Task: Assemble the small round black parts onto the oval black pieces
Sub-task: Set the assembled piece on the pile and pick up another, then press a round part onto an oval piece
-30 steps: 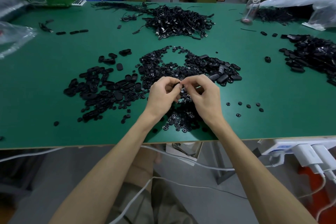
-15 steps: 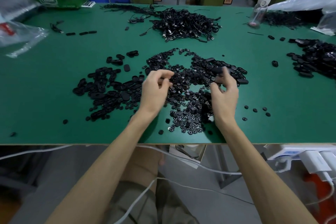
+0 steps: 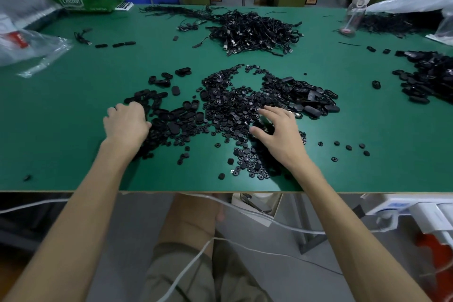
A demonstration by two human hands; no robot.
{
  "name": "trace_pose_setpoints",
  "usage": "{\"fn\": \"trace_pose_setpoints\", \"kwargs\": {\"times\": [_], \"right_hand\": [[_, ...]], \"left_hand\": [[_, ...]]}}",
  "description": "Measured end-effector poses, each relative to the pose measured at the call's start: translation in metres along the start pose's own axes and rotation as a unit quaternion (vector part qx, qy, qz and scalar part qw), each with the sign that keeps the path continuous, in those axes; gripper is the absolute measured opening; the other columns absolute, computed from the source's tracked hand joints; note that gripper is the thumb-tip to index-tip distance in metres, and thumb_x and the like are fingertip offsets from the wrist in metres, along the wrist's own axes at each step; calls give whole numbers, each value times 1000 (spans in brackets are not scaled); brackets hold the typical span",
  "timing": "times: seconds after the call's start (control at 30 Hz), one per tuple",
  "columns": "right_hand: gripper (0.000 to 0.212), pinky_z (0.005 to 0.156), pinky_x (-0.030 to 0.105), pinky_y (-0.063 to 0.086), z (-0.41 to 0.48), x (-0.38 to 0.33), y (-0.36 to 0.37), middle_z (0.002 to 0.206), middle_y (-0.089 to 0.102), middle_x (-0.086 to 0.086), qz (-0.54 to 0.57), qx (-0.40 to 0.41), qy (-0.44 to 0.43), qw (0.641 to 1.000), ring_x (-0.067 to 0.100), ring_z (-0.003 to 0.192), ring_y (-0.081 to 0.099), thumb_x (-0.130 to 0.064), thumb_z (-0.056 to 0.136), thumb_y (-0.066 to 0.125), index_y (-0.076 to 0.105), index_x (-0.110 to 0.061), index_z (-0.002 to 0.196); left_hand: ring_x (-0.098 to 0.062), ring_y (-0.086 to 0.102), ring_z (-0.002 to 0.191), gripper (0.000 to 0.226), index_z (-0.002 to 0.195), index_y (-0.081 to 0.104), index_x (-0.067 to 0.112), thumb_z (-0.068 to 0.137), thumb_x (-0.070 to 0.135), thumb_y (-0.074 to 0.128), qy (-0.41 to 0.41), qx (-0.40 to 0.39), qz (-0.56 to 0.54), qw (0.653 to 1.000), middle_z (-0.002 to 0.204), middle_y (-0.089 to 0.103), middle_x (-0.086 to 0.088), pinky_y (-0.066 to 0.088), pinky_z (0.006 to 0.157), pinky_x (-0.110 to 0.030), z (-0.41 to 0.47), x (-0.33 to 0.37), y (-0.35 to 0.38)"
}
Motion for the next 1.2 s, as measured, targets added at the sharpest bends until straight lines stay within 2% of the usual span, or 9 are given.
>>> {"fn": "trace_pose_setpoints", "kwargs": {"times": [0.17, 0.3, 0.4, 0.5, 0.63, 0.7, 0.87, 1.03, 1.2], "right_hand": [[53, 121, 39, 27, -1, -5, 5, 150, 56, 1, -57, -13, -32, 998, 25, 143, 36, -43, 100, 62, 57, -18, 147], [33, 112, 35, 34, -2, -7, 4, 134, 61, 2, -38, 11, -40, 998, 25, 133, 39, -34, 100, 66, 71, -18, 129], [20, 104, 35, 37, -3, -8, 5, 122, 62, 2, -44, 23, -41, 998, 24, 125, 40, -28, 99, 67, 73, -17, 116], [10, 98, 35, 40, -3, -8, 3, 114, 61, 3, -35, 32, -36, 998, 24, 118, 42, -21, 98, 68, 73, -15, 106], [9, 98, 37, 41, -3, -9, 2, 112, 62, 4, -48, 36, -39, 997, 27, 115, 44, -17, 99, 67, 72, -12, 105], [15, 100, 35, 39, -3, -10, 0, 114, 63, 5, -51, 44, -42, 997, 28, 117, 45, -20, 100, 66, 71, -12, 111], [45, 110, 34, 34, -4, -19, 5, 139, 61, 4, -64, 8, -75, 995, 27, 129, 43, -35, 103, 61, 60, -16, 143], [25, 99, 37, 42, -3, -16, 3, 116, 64, 4, -68, 37, -71, 994, 25, 116, 47, -25, 100, 65, 74, -14, 121], [12, 94, 36, 42, -6, -17, -3, 106, 63, 5, -56, 66, -67, 994, 26, 109, 48, -19, 99, 68, 74, -11, 104]], "left_hand": [[-46, 58, 113, 20, 104, 73, -2, 98, 18, 70, 21, 60, -105, 992, 115, 67, -27, 44, 105, -56, 1, 9, 2], [-17, 65, 97, 19, 110, 76, 5, 98, 18, 70, 86, 81, -272, 955, 107, 72, -7, 51, 99, -37, -13, 40, -5], [0, 61, 81, 18, 111, 76, 12, 99, 22, 69, 139, 39, -379, 914, 95, 70, 7, 51, 85, -26, -26, 78, -3], [3, 61, 65, 15, 107, 77, 15, 98, 25, 69, 172, -19, -477, 862, 93, 73, 4, 50, 63, -13, -41, 115, 10], [-11, 69, 71, 13, 105, 74, 10, 102, 19, 65, 166, -95, -616, 764, 88, 73, 3, 54, 56, -23, -55, 155, 29], [-14, 65, 60, 16, 105, 72, 7, 103, 20, 64, 150, -106, -649, 739, 83, 70, -1, 48, 46, -24, -56, 164, 35], [-6, 52, 49, 19, 114, 70, 4, 107, 13, 55, 106, -66, -665, 736, 79, 63, -5, 39, 44, -19, -52, 158, 47], [-4, 63, 68, 31, 126, 63, 9, 106, -5, 43, 118, -55, -662, 738, 100, 65, -8, 48, 57, -19, -55, 158, 47], [-13, 72, 76, 19, 119, 65, 4, 104, -1, 54, 127, -41, -673, 728, 100, 75, -6, 51, 57, -22, -55, 158, 47]]}}
Point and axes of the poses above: each hand's wrist, its own z-axis towards the middle knuckle, its own y-axis out of the palm, x = y × z, the point moved 8 cm from there along z, towards the middle knuckle
